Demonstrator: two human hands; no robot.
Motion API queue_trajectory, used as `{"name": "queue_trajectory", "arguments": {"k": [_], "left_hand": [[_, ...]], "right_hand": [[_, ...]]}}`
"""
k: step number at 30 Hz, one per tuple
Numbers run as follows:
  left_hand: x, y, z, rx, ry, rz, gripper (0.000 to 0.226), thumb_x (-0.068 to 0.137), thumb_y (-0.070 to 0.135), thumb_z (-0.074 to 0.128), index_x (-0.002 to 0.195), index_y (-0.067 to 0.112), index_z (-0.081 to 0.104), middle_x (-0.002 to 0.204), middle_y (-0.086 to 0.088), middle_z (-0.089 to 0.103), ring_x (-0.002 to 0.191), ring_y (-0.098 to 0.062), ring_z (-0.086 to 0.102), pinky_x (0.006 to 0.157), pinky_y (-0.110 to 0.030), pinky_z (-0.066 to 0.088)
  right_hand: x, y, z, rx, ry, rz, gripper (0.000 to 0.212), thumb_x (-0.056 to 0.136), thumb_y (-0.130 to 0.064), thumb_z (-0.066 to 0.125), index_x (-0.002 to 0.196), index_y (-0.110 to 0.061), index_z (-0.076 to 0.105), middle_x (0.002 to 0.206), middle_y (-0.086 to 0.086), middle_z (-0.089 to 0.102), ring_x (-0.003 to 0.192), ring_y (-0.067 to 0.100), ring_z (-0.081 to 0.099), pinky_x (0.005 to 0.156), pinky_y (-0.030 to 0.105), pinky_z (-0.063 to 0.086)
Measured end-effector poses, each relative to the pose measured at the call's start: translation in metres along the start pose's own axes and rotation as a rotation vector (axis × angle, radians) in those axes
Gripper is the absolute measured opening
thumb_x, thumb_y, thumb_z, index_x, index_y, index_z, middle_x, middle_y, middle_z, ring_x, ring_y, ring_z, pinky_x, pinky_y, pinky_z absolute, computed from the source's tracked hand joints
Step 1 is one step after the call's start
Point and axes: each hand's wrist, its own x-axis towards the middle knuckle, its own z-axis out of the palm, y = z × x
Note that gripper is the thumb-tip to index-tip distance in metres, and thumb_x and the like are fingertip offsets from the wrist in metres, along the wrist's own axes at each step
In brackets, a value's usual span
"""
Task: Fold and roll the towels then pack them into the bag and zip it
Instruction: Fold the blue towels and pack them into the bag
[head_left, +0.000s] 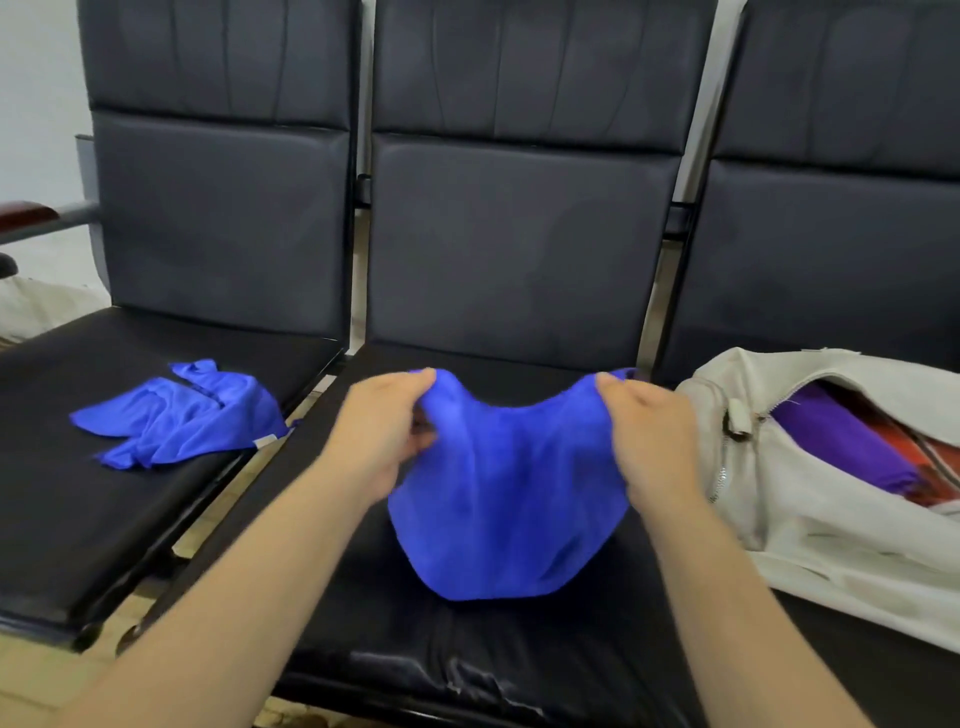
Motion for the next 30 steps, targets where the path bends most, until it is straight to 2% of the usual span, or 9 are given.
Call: {"name": "queue_trajectory", "arguments": {"k": [2,4,6,10,17,20,23,26,30], "left_hand": [[-0.017,-0.009,0.022,0.060,-0.134,0.040,0.013,0.094,0.008,0.052,0.089,0.004,0.063,0.086,-0.016,0.060,0.073,-0.021,0.060,0.054,-0.023,0.053],[-0.031,-0.018,0.036,0.104,-0.248,0.128,0.025,0.093,-0.004,0.046,0.089,0.007,0.068,0.084,-0.011,0.068,0.076,-0.015,0.067,0.060,-0.021,0.055],[-0.039,-0.023,0.040,0.190,-0.284,0.230,0.045,0.092,-0.010,0.040,0.094,0.025,0.067,0.086,0.006,0.071,0.080,-0.003,0.069,0.063,-0.015,0.053],[-0.042,-0.026,0.035,0.330,-0.387,0.376,0.057,0.089,-0.017,0.037,0.100,0.032,0.063,0.098,0.006,0.072,0.093,-0.002,0.067,0.071,-0.016,0.053],[-0.025,-0.030,0.013,0.412,-0.301,0.566,0.054,0.080,-0.018,0.046,0.109,0.023,0.067,0.106,0.012,0.069,0.099,-0.001,0.063,0.078,-0.017,0.050],[-0.002,-0.032,-0.002,0.671,-0.160,0.689,0.061,0.083,0.013,0.065,0.138,0.030,0.042,0.136,0.021,0.045,0.124,0.003,0.040,0.101,-0.019,0.035],[0.011,-0.032,-0.013,0.746,-0.356,0.574,0.082,0.071,0.049,0.067,0.142,0.041,0.027,0.140,0.033,0.035,0.136,0.000,0.030,0.111,-0.027,0.026],[0.009,-0.024,-0.014,0.458,-0.497,0.467,0.051,0.068,0.036,0.076,0.116,0.027,0.060,0.115,0.018,0.066,0.111,-0.004,0.059,0.091,-0.029,0.047],[-0.002,-0.009,-0.008,0.254,-0.578,0.456,0.027,0.066,0.038,0.071,0.091,0.029,0.069,0.087,0.012,0.068,0.083,-0.005,0.062,0.071,-0.019,0.048]], "right_hand": [[-0.023,-0.005,0.023,-0.164,-0.075,-0.218,0.049,0.093,-0.022,0.059,0.053,-0.024,0.032,0.045,-0.006,0.029,0.048,0.010,0.026,0.047,0.021,0.024],[-0.039,-0.001,0.038,-0.185,-0.169,-0.335,0.041,0.096,-0.021,0.055,0.057,-0.029,0.048,0.048,-0.012,0.044,0.049,0.005,0.041,0.051,0.014,0.033],[-0.047,0.006,0.043,-0.129,-0.223,-0.315,0.020,0.098,-0.022,0.052,0.096,-0.023,0.072,0.077,-0.019,0.063,0.070,-0.004,0.059,0.067,0.007,0.044],[-0.045,0.012,0.037,-0.009,-0.312,-0.251,0.036,0.095,-0.028,0.056,0.131,-0.024,0.059,0.100,-0.010,0.069,0.084,0.001,0.064,0.077,0.016,0.051],[-0.036,0.012,0.029,-0.116,-0.257,-0.399,0.027,0.096,-0.010,0.055,0.117,-0.023,0.067,0.108,-0.010,0.068,0.092,-0.010,0.059,0.079,0.004,0.043],[-0.035,0.002,0.023,0.092,-0.319,-0.339,0.030,0.096,-0.005,0.050,0.099,-0.029,0.068,0.104,-0.011,0.069,0.097,-0.001,0.062,0.084,0.014,0.047],[-0.032,-0.013,0.014,0.417,-0.485,-0.204,0.031,0.098,-0.007,0.048,0.094,-0.026,0.071,0.096,-0.003,0.073,0.093,0.016,0.068,0.083,0.032,0.054],[-0.028,-0.027,-0.001,0.610,-0.565,-0.107,0.025,0.099,-0.003,0.041,0.099,-0.011,0.065,0.085,0.002,0.074,0.082,0.014,0.071,0.070,0.025,0.055],[-0.019,-0.031,-0.013,0.588,-0.479,-0.127,0.022,0.099,-0.005,0.045,0.099,-0.012,0.065,0.091,0.002,0.075,0.090,0.015,0.070,0.074,0.025,0.055]]}}
